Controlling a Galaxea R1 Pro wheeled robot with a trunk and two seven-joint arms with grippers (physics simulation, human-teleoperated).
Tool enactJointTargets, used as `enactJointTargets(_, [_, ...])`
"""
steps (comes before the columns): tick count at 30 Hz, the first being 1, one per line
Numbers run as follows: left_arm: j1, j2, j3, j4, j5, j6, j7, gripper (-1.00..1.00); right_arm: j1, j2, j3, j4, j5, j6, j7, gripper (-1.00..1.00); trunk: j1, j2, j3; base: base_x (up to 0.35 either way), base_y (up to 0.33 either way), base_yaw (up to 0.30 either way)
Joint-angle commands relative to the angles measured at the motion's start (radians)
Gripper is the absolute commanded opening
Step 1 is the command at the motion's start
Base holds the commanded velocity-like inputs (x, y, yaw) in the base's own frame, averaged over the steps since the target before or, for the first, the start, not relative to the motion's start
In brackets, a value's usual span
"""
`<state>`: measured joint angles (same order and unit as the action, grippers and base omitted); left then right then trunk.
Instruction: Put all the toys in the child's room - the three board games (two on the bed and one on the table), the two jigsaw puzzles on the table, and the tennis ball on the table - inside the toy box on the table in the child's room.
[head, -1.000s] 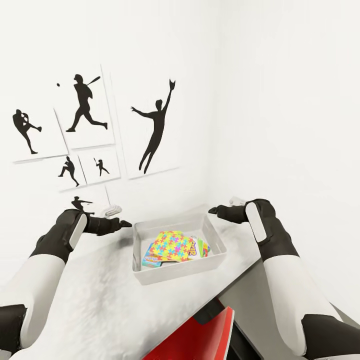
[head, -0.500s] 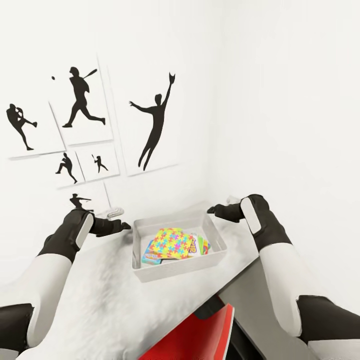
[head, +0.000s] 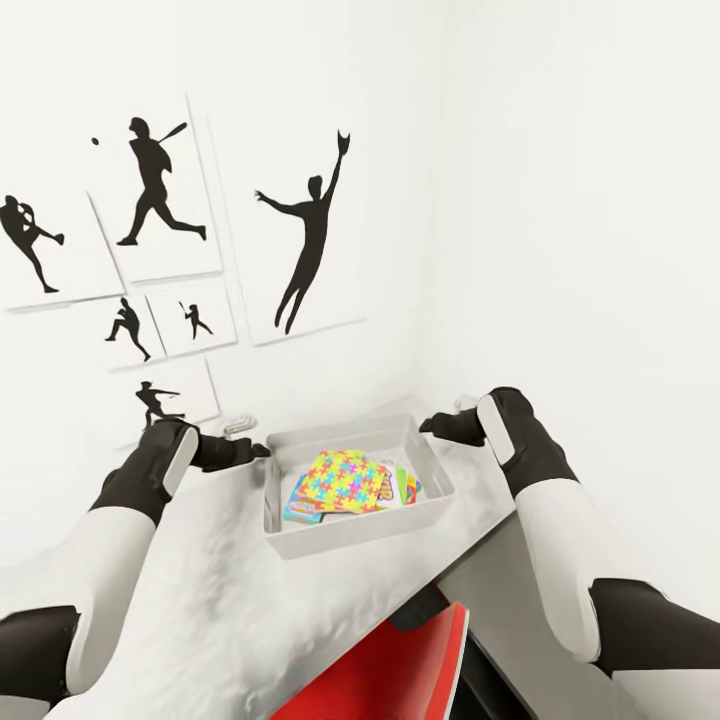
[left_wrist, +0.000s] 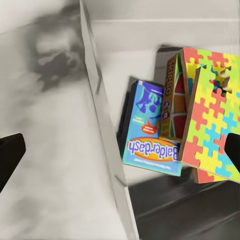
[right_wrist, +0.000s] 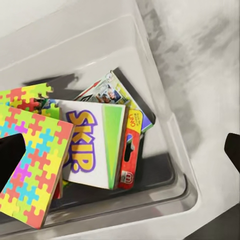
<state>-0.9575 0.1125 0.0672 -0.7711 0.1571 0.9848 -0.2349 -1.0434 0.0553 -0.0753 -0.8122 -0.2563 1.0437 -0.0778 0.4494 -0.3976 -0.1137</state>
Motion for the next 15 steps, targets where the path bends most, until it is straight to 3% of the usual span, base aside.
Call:
enactJointTargets(1, [-0.003, -0.003, 0.002, 0.0, 0.002, 0.005, 0.0, 1.0, -0.001, 0.001, -0.003, 0.001, -0.007, 0.003, -0.008, 1.0, 0.001, -0.002, -0.004, 0.0, 0.0, 0.0])
enactJointTargets(15, [-0.019, -0.028, 0.003, 0.0, 0.001, 0.004, 0.002, 1.0, -0.001, 0.001, -0.003, 0.004, -0.003, 0.003, -0.009, 1.0, 0.001, -0.002, -0.027, 0.0, 0.0, 0.0])
